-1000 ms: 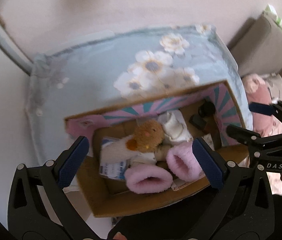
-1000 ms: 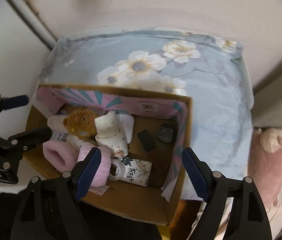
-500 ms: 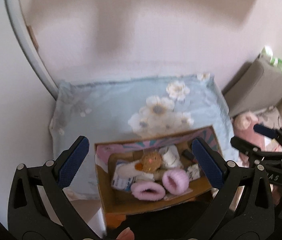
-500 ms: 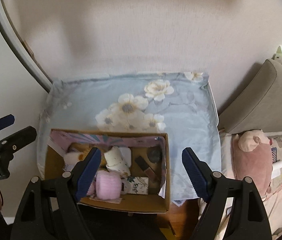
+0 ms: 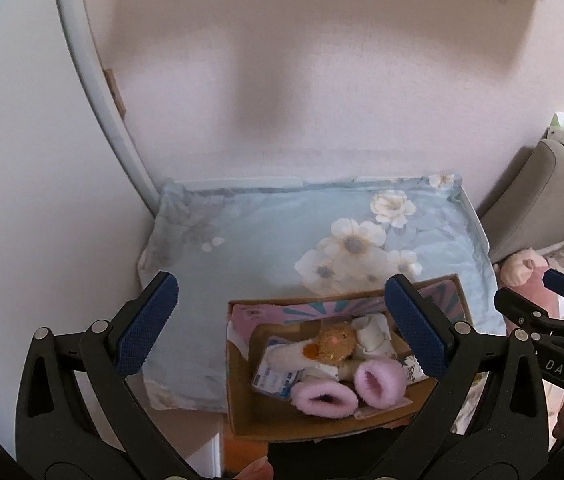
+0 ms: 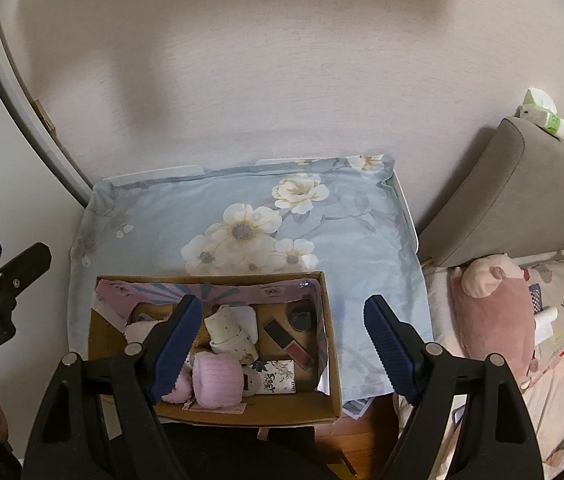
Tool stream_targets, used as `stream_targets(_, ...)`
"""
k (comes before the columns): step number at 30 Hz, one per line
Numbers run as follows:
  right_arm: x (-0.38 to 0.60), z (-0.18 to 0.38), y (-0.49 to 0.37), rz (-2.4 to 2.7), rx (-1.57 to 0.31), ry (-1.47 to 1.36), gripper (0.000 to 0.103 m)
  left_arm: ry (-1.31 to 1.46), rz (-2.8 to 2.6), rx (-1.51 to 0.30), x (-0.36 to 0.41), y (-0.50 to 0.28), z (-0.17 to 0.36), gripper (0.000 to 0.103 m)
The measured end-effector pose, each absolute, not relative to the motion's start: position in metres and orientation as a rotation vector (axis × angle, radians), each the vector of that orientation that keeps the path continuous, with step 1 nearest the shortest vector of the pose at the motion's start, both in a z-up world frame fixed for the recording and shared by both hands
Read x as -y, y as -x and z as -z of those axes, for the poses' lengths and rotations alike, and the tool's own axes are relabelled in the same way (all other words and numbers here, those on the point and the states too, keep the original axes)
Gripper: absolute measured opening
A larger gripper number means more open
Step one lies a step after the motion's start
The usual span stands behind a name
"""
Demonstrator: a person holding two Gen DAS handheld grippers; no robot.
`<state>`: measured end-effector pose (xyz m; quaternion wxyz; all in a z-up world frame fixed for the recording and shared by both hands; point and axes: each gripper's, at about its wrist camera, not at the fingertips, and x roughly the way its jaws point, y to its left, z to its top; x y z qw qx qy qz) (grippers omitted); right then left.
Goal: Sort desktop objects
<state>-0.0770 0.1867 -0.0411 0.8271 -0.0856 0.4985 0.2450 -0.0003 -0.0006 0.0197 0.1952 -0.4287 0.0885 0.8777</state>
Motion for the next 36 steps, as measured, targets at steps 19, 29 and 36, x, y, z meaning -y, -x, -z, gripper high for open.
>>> stream_targets(19,-0.184,0.037,0.080,-0.509,-1.019,0.210,0.080,1.209,-2.454,-0.261,-0.006,-0.002,-0.020,0.103)
stream_targets(29,-0.186,0.039,0.076,-0.519,-1.015,0.218,0.080,1.216,-2.449,-0.257,-0.009,0.000,-0.020,0.103)
stream_targets(36,-0.186,0.038,0.075,-0.520,-1.014,0.220,0.080,1.221,-2.447,-0.254,-0.010,0.002,-0.019,0.103)
